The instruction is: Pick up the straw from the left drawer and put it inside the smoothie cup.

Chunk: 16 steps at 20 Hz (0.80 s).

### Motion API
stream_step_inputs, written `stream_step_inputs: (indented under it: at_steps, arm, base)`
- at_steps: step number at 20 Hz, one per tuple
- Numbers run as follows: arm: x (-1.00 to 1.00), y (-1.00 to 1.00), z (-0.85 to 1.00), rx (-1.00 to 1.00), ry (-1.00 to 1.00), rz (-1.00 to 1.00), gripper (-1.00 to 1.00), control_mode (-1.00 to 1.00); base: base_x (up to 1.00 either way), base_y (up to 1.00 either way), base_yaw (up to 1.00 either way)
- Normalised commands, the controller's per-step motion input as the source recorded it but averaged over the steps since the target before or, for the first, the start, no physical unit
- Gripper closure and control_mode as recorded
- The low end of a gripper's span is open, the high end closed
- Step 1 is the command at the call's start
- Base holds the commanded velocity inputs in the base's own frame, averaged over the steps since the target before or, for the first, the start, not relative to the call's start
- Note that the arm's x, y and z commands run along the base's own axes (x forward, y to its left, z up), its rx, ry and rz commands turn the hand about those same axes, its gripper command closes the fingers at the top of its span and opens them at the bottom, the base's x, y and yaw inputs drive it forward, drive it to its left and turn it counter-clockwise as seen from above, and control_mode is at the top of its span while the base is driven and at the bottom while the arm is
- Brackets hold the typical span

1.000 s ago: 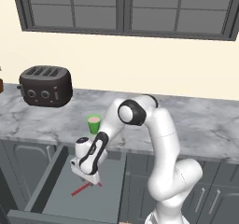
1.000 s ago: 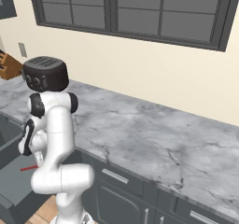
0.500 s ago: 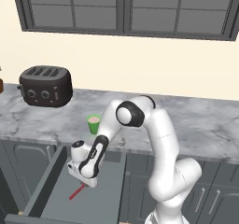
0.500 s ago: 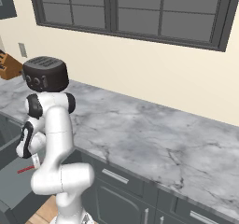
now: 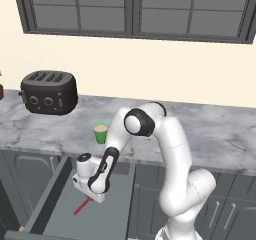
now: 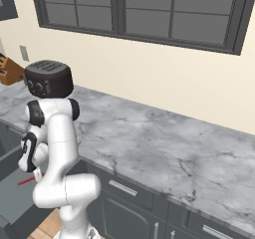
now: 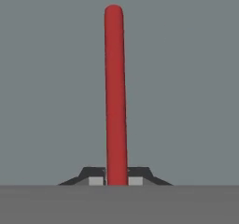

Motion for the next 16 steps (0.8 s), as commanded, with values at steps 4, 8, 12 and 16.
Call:
stream_step_inputs:
  at_steps: [4, 8, 12, 16]
  arm:
    - [-0.42, 0.0, 0.02, 0.0, -0.01, 0.0, 1.0, -1.0]
    - [-0.36, 0.0, 0.5, 0.0, -0.08, 0.0, 1.0, -1.0]
    - [-0.19, 0.0, 0.88, 0.0, -0.13, 0.0, 1.0, -1.0]
    - [-0.06, 0.0, 1.0, 0.0, -0.11, 0.0, 1.0, -1.0]
  base:
    - [0.0, 0.0, 0.0]
    - [0.0, 0.0, 0.0]
    - [0.0, 0.0, 0.0]
    - [0.0, 0.0, 0.0]
